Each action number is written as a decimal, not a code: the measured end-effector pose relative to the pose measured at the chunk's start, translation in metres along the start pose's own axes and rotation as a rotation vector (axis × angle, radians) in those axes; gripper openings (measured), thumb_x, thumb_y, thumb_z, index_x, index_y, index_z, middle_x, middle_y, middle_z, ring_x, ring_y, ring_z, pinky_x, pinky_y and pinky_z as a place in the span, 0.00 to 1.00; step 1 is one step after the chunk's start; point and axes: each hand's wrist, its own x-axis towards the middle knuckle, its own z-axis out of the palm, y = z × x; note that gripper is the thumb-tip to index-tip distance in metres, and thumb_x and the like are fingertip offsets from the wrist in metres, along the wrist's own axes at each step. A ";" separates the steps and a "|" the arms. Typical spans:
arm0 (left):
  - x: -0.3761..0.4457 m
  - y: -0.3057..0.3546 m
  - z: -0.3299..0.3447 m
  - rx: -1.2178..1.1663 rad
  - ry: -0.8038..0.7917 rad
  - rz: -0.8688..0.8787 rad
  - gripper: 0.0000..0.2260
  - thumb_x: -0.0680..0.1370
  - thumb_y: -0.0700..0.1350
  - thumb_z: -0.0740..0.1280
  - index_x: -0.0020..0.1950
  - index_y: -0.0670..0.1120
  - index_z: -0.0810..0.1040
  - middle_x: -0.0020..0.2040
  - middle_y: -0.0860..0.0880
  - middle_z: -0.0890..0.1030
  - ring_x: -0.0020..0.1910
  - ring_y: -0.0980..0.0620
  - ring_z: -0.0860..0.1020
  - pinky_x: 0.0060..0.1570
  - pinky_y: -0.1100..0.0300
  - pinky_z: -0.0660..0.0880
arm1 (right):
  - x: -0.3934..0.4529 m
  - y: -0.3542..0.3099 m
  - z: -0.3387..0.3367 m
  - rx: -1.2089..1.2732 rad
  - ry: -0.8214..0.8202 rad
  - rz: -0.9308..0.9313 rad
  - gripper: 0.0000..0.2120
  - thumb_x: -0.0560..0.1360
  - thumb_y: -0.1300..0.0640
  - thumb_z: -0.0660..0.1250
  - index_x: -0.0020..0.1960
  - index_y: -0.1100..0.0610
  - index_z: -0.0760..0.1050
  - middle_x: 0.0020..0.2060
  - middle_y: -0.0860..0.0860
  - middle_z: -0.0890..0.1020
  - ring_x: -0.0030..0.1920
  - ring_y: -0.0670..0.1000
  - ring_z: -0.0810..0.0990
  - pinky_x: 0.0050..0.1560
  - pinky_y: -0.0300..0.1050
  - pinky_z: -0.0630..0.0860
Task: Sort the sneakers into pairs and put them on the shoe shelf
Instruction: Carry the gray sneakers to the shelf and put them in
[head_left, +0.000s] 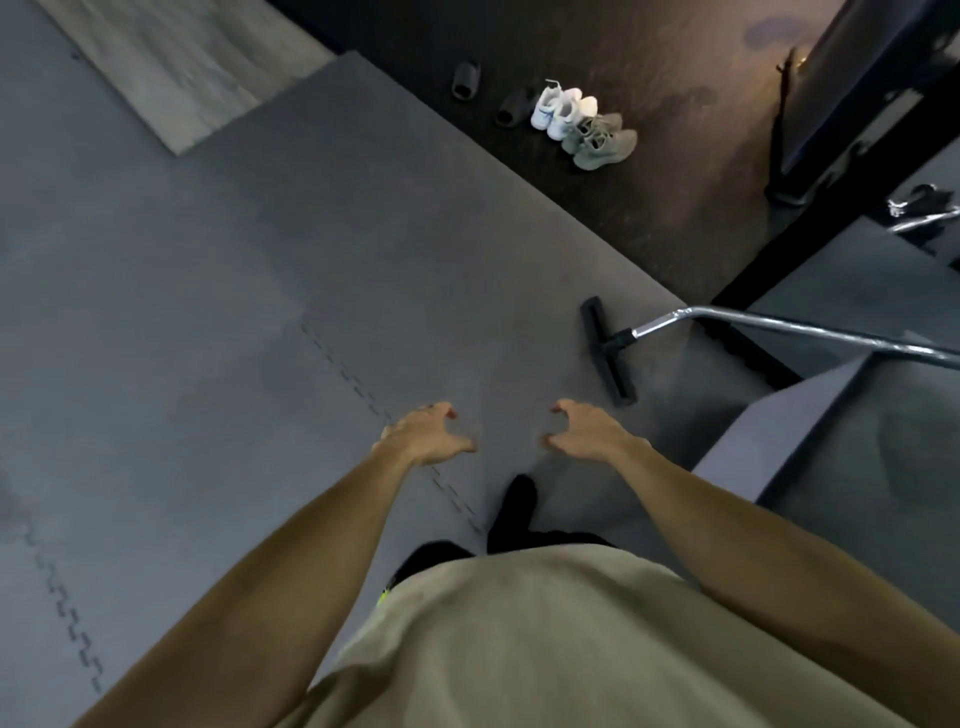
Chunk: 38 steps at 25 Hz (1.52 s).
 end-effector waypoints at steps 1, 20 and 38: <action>0.014 0.004 -0.017 -0.002 0.004 -0.005 0.34 0.68 0.67 0.68 0.70 0.55 0.67 0.71 0.48 0.70 0.67 0.45 0.71 0.66 0.46 0.68 | 0.017 -0.011 -0.017 -0.001 -0.004 -0.008 0.32 0.69 0.44 0.70 0.69 0.52 0.66 0.67 0.55 0.73 0.66 0.57 0.72 0.66 0.54 0.68; 0.353 0.048 -0.365 0.119 -0.134 0.156 0.32 0.69 0.62 0.71 0.68 0.49 0.71 0.66 0.46 0.74 0.62 0.45 0.74 0.58 0.55 0.71 | 0.330 -0.188 -0.259 0.140 0.004 0.132 0.29 0.74 0.44 0.68 0.68 0.60 0.70 0.67 0.57 0.73 0.66 0.57 0.71 0.65 0.48 0.68; 0.645 0.320 -0.596 0.280 -0.193 0.249 0.23 0.72 0.59 0.71 0.60 0.46 0.76 0.60 0.46 0.78 0.57 0.46 0.76 0.51 0.56 0.72 | 0.592 -0.149 -0.580 0.300 -0.004 0.204 0.25 0.75 0.48 0.68 0.67 0.58 0.70 0.63 0.57 0.75 0.58 0.57 0.75 0.54 0.46 0.73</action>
